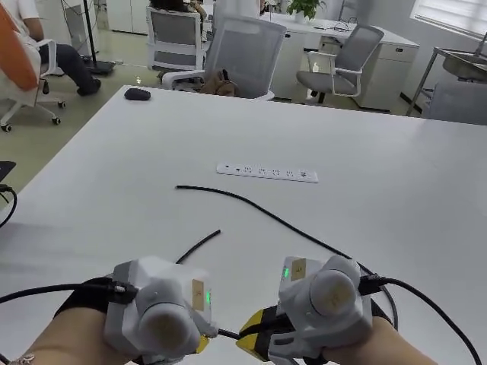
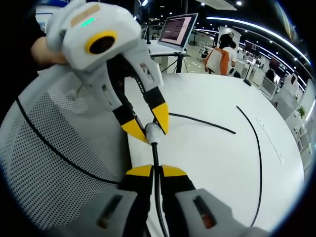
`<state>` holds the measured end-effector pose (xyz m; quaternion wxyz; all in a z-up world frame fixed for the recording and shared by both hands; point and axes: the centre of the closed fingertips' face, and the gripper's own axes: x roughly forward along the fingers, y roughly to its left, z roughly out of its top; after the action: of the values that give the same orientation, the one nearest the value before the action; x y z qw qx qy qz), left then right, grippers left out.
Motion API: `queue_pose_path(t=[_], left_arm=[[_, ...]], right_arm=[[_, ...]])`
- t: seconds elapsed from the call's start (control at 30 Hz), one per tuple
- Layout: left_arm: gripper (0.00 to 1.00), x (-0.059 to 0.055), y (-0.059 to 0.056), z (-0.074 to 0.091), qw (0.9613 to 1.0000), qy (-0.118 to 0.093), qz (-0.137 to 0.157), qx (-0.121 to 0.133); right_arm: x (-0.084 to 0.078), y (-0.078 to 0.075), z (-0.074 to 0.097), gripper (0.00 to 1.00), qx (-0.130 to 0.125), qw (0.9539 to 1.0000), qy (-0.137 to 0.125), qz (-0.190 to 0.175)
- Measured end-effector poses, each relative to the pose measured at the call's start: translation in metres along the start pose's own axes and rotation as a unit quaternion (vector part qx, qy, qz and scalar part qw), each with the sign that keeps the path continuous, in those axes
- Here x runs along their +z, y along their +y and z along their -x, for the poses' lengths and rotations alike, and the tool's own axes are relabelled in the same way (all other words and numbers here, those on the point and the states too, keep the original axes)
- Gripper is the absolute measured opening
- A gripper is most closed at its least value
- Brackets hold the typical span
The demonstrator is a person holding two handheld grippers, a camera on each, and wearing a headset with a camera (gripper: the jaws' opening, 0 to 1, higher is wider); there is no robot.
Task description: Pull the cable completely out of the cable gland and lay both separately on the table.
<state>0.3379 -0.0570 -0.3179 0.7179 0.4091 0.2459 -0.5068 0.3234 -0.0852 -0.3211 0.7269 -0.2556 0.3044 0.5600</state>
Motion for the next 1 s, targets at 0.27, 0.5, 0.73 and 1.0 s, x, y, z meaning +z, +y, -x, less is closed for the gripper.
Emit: queue_pose_path(t=[0.27,0.5,0.73,1.0], left_arm=[[0.17,-0.003,0.001,0.001,1.0000,0.005,0.005,0.003],[0.17,-0.003,-0.001,0.001,1.0000,0.005,0.005,0.002],[0.17,-0.004,-0.002,0.002,1.0000,0.006,0.006,0.001],[0.17,-0.003,-0.002,0.002,0.9999,0.004,0.009,0.002]], right_arm=[[-0.020,-0.009,0.002,0.04,-0.024,0.9985,0.048,0.006],[-0.039,-0.016,0.004,0.04,-0.045,0.9946,0.093,0.007],[-0.057,-0.022,0.007,0.04,-0.062,0.9887,0.136,0.000],[-0.076,-0.032,0.014,0.03,-0.086,0.9803,0.178,-0.006]])
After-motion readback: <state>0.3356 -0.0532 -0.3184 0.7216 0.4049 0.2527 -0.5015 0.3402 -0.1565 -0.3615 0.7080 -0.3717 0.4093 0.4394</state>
